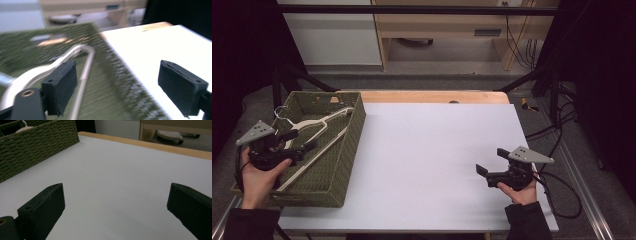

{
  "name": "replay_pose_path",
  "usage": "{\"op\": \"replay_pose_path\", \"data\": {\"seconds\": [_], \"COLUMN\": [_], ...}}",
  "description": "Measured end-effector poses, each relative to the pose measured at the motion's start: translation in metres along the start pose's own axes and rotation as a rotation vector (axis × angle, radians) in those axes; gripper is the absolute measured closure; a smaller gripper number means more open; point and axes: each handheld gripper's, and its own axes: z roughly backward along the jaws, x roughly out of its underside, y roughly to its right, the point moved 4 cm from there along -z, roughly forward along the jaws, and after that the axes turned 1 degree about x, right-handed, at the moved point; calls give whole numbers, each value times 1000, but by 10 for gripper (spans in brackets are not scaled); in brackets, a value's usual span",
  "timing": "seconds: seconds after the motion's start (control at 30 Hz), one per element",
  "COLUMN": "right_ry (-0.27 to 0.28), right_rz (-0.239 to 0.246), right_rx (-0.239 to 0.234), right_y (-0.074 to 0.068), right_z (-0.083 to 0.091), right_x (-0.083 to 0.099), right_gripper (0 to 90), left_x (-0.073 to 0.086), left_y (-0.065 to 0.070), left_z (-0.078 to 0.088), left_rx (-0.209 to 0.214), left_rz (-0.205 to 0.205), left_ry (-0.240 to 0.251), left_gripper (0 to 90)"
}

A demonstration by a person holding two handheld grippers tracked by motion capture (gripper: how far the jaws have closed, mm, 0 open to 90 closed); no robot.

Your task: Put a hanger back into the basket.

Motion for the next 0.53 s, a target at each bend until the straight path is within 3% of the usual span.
{"op": "replay_pose_path", "data": {"seconds": [0.13,0.3,0.43,0.53], "right_ry": [24,43,55,60], "right_rz": [-12,-5,-7,-7], "right_rx": [-1,-7,-18,-24], "right_y": [-1,-1,-2,-1], "right_z": [3,7,9,10], "right_x": [-2,-4,-5,-6], "right_gripper": [16,10,8,8], "left_x": [-5,0,8,16], "left_y": [30,59,76,82], "left_z": [-6,-18,-28,-35], "left_rx": [54,116,158,157], "left_rz": [-23,-52,-63,-81], "left_ry": [40,46,42,26], "left_gripper": [58,55,56,58]}}
